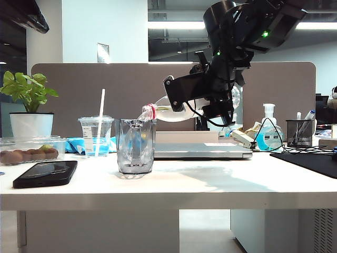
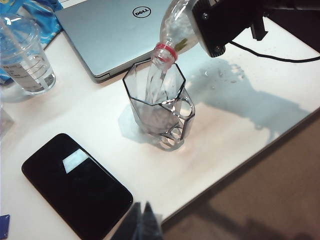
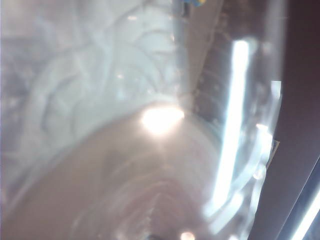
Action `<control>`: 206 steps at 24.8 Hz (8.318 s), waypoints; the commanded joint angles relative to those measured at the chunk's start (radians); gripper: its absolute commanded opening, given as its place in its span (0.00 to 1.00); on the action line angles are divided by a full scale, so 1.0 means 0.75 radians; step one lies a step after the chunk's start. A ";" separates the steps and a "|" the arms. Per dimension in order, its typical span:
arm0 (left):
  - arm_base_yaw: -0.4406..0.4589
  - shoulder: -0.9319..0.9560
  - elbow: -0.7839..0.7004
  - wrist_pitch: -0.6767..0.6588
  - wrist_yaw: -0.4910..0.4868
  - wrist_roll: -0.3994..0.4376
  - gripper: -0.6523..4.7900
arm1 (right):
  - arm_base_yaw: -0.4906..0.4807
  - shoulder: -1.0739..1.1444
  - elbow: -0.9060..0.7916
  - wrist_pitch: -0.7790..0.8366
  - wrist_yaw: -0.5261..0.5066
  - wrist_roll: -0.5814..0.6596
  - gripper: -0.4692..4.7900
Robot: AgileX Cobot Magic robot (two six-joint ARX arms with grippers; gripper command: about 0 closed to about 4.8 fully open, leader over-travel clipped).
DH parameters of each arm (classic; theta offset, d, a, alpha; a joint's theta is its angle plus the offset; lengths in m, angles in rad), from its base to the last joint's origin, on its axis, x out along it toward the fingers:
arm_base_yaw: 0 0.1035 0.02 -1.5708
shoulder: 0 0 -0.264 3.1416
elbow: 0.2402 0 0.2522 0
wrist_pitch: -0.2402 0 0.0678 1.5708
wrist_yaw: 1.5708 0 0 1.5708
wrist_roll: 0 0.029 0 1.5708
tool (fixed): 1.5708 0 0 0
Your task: Pick up the mineral water bottle on the table and pour water into the mug until it's half full.
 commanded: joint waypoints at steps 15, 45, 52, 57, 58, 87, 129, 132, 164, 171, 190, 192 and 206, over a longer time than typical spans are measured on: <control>-0.001 -0.003 0.002 -0.021 0.002 0.006 0.11 | 0.039 -0.012 0.014 0.060 0.038 -0.101 0.59; -0.001 -0.003 0.002 -0.010 0.002 0.006 0.11 | 0.074 -0.070 -0.087 0.008 -0.165 1.320 0.59; -0.001 -0.003 0.002 -0.010 0.002 0.006 0.11 | 0.016 -0.069 -0.313 0.524 -0.399 1.892 0.59; -0.001 -0.003 0.002 -0.010 0.002 0.006 0.11 | -0.079 -0.027 -0.466 0.864 -0.410 2.170 0.59; -0.001 -0.003 0.002 -0.008 0.002 0.006 0.11 | -0.096 -0.027 -0.480 0.869 -0.410 2.193 0.59; -0.001 -0.077 0.002 0.100 -0.007 -0.030 0.11 | -0.165 0.056 -0.684 1.154 -0.443 2.254 1.00; -0.002 -0.840 0.004 -0.083 -0.118 -0.090 0.11 | -0.342 -2.017 -1.366 -0.219 -0.163 2.221 0.09; -0.002 -0.840 0.004 -0.083 -0.112 -0.091 0.11 | -0.469 -2.203 -1.438 -0.211 -0.162 2.234 0.09; 0.273 -0.861 -0.275 0.161 -0.072 -0.100 0.11 | -0.653 -2.550 -1.709 -0.599 -0.334 2.243 0.09; 0.589 -0.875 -0.724 0.519 0.142 -0.274 0.11 | -0.653 -2.549 -1.709 -0.600 -0.333 2.243 0.09; 0.598 -1.104 -1.155 0.623 -0.040 -0.270 0.11 | -0.653 -2.550 -1.709 -0.600 -0.333 2.244 0.09; 0.598 -1.104 -1.155 0.632 -0.051 -0.270 0.11 | -0.653 -2.550 -1.709 -0.600 -0.333 2.243 0.09; 0.598 -1.104 -1.155 0.636 -0.048 -0.270 0.11 | -0.653 -2.550 -1.709 -0.600 -0.333 2.244 0.09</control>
